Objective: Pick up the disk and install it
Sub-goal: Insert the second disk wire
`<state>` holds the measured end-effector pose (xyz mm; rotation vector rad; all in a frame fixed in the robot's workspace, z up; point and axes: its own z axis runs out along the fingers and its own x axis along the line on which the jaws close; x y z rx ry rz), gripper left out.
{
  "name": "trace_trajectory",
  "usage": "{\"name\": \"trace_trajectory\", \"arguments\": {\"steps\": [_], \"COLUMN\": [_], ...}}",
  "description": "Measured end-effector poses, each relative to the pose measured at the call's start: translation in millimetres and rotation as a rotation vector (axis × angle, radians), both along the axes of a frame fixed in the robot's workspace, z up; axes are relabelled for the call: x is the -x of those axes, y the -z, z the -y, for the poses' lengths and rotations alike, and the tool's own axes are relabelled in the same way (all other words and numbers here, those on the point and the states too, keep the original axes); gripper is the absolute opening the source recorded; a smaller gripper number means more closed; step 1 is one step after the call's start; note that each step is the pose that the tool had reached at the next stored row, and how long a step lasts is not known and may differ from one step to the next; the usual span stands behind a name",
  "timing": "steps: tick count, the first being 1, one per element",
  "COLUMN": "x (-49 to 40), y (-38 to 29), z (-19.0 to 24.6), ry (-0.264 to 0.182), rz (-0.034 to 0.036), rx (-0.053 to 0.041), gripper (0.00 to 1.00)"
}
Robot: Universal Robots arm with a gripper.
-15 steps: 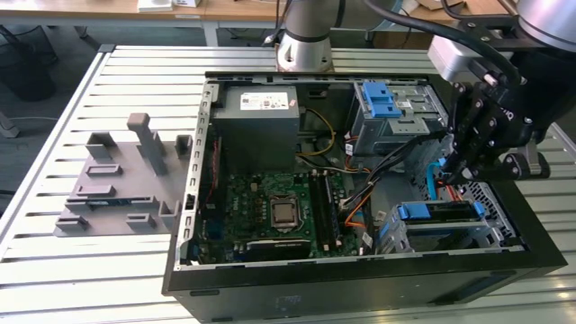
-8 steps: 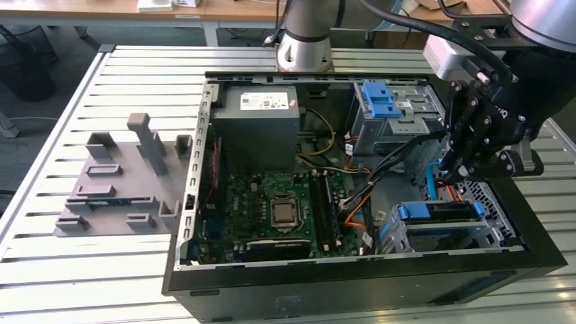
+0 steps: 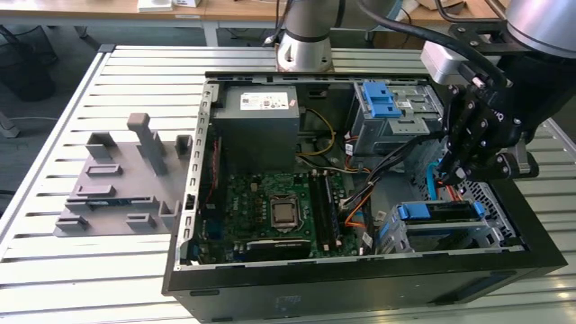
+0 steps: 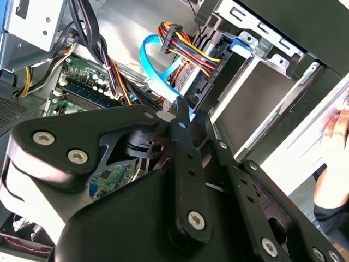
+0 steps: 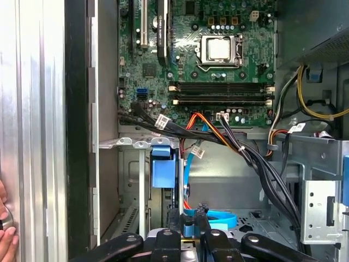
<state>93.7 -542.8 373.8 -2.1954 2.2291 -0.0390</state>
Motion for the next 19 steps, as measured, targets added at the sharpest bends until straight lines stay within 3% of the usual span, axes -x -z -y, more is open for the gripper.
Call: {"name": "trace_trajectory", "arguments": {"steps": [9, 11, 13, 19], "x": [0.0, 0.0, -0.1, -2.0], "y": [5.8, 7.0, 8.6, 13.1], "z": [-0.3, -0.3, -0.3, 0.1], "ry": [0.0, 0.0, 0.0, 0.004], "rz": [0.0, 0.0, 0.0, -0.0109], "rx": [0.0007, 0.0007, 0.0007, -0.0034], "gripper": [0.25, 0.17, 0.17, 0.16]}}
